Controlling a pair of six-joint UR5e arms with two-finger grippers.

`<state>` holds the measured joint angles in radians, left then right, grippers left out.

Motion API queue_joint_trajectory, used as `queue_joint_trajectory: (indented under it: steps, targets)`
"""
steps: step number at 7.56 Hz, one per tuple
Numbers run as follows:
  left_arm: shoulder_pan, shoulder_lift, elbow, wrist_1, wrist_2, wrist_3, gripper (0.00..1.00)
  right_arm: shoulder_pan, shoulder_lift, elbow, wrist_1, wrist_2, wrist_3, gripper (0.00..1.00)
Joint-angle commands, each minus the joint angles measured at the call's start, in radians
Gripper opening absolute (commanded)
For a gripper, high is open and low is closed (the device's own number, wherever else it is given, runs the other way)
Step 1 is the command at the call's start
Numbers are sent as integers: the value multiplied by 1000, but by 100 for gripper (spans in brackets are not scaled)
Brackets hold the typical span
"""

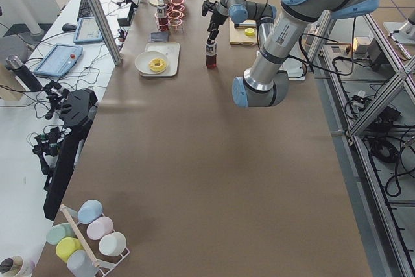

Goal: Place tea on tray
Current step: 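Grasp the standing tea bottle with the left gripper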

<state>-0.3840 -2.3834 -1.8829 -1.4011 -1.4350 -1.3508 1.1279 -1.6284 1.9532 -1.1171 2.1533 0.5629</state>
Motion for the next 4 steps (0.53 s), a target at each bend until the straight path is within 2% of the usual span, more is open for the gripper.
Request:
queue_joint_trajectory:
  steps: [1,4]
  targets:
    - [1,1,8,-10,2,1,83,3,7,-2,0,0,0,100]
    - [2,0,5,-9,2,1,80,3,9,-2,0,0,2,100]
